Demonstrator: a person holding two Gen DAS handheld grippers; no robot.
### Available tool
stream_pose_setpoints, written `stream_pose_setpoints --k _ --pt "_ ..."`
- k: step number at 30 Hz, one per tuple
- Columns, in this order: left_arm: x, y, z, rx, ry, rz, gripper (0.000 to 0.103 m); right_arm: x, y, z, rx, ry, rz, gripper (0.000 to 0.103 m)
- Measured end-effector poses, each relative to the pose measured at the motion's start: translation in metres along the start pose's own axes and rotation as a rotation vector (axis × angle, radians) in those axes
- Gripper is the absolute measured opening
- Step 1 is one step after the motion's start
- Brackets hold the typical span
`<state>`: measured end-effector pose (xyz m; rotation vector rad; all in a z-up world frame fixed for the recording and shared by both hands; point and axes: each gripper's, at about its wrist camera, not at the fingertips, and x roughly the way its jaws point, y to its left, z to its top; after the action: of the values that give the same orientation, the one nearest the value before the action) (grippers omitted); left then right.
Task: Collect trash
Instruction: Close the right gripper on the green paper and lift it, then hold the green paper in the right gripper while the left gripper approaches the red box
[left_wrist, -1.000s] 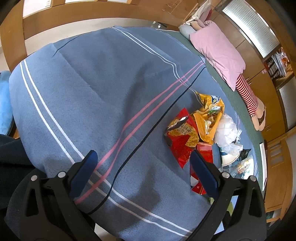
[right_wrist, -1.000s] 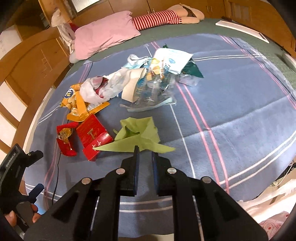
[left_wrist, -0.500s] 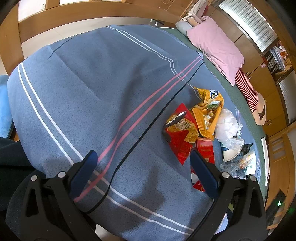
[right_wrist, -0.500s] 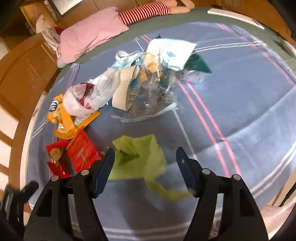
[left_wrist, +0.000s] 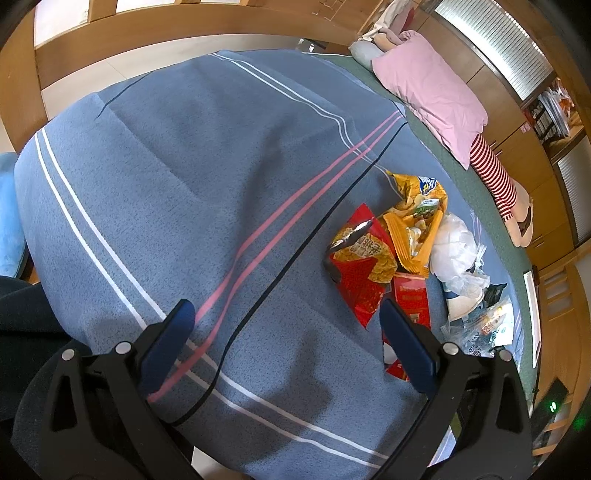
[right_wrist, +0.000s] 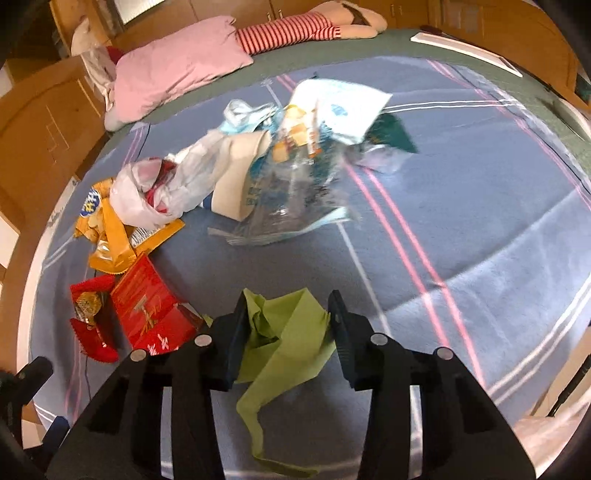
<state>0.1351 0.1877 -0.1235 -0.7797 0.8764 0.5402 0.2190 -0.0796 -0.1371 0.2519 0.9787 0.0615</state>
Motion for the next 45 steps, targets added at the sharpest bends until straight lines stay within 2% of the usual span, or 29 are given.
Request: stream_pose_setpoints --k 5,11,21,26,28,33,34,37,39,41,42,45 --pt "0.000 -0.002 0.000 0.009 0.000 0.003 0.100 -0.039 -0.024 -0.005 0.072 -0.049 0.053 0.043" --pt "0.000 -0.005 -0.001 0.030 0.001 0.000 0.100 -0.076 -0.035 -0.011 0.044 -0.118 0.067 0.043" --pt "-0.007 -0.041 -0.015 0.241 0.006 -0.094 0.100 -0.083 -0.039 -0.028 -0.028 -0.114 0.036 0.043" --pt "-0.004 -0.053 -0.022 0.298 0.036 -0.132 0.100 -0.081 -0.041 -0.030 -0.031 -0.107 0.033 0.043" --pt "0.000 -0.052 -0.020 0.287 0.056 -0.136 0.100 -0.081 -0.042 -0.031 -0.028 -0.104 0.034 0.043" --pt "0.007 -0.029 -0.012 0.119 0.102 -0.168 0.100 -0.083 -0.043 -0.031 -0.026 -0.109 0.026 0.043" --pt "0.008 -0.029 -0.012 0.118 0.104 -0.172 0.100 -0.084 -0.043 -0.031 -0.028 -0.112 0.024 0.043" --pt "0.006 -0.045 -0.018 0.195 0.079 -0.170 0.100 -0.088 -0.045 -0.030 -0.021 -0.120 0.028 0.043" --pt "0.008 -0.067 -0.021 0.280 0.042 -0.147 0.100 -0.091 -0.046 -0.029 -0.025 -0.134 0.020 0.043" --pt "0.017 -0.089 -0.023 0.370 0.036 -0.124 0.100 -0.095 -0.048 -0.029 -0.032 -0.147 0.004 0.043" --pt "0.027 -0.099 -0.027 0.401 0.054 -0.106 0.100 -0.097 -0.050 -0.029 -0.033 -0.152 -0.003 0.043" --pt "0.051 -0.109 -0.034 0.407 0.143 -0.099 0.100 -0.100 -0.054 -0.027 -0.041 -0.161 -0.021 0.043"
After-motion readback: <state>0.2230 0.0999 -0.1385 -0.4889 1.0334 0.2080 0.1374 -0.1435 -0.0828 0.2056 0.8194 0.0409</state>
